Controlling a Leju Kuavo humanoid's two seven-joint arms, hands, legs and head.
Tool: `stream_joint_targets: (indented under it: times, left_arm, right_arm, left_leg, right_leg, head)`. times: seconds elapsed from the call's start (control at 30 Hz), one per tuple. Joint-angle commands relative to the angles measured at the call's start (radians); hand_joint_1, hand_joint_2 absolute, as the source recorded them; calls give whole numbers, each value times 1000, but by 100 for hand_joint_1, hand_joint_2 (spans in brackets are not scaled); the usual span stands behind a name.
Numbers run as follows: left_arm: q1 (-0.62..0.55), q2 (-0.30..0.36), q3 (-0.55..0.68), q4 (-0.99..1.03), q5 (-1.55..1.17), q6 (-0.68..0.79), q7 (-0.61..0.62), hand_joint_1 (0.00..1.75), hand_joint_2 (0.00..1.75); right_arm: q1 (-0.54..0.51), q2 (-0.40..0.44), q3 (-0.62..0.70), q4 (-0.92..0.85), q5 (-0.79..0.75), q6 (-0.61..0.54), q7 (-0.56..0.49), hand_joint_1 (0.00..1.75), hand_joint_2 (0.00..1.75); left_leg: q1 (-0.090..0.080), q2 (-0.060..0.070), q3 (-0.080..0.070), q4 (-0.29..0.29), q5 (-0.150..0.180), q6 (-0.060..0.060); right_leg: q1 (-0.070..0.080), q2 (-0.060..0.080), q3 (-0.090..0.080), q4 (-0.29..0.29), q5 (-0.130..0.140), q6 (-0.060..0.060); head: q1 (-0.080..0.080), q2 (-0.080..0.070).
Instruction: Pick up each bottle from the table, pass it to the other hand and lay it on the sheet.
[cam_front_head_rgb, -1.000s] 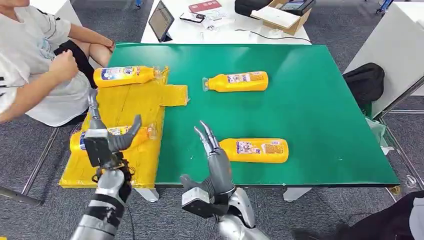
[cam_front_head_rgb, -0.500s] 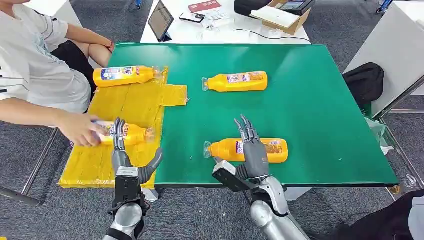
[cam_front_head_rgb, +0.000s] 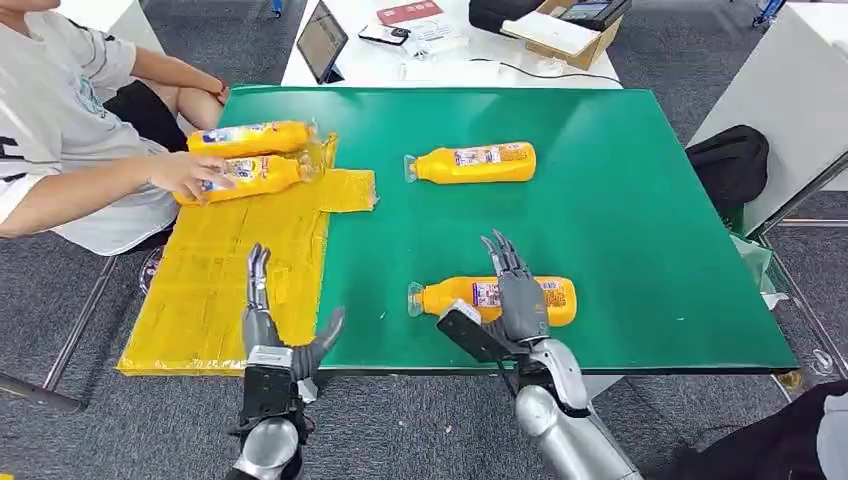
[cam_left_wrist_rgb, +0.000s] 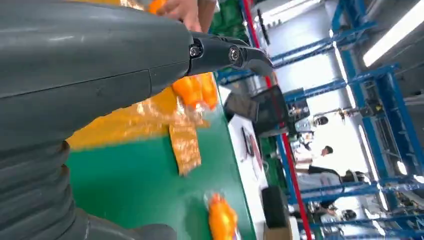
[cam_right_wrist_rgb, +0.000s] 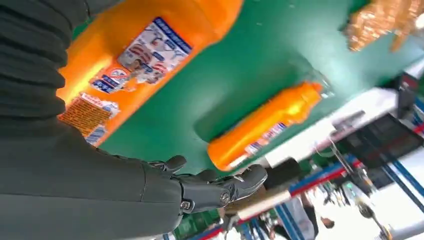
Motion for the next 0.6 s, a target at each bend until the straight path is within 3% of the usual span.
stream_joint_targets:
  times: [0.03, 0.3, 0.6]
  left_arm:
    - [-33, 16, -75, 78, 32, -5, 3, 0, 175]
    - [-26, 7, -62, 93, 40, -39, 3, 0, 175]
    - [-35, -4, -57, 121, 40, -51, 3, 0, 175]
  right_arm:
    - [-98, -26, -29, 238, -12, 49, 8, 0, 175]
    - [-84, -67, -15, 304, 27, 186, 128, 0, 175]
    - [-107, -90, -41, 330, 53, 193, 191, 0, 175]
  left_leg:
    - [0, 1, 5, -1, -1, -1]
    - [1, -1, 4, -1, -1, -1]
    - [0, -3, 5, -1, 0, 0]
  right_leg:
    - [1, 1, 5, -2, 0, -2]
    - [1, 0, 5, -2, -1, -1]
    - [0, -2, 6, -3, 0, -1]
  head:
    - [0, 0]
    - [0, 0]
    - [0, 0]
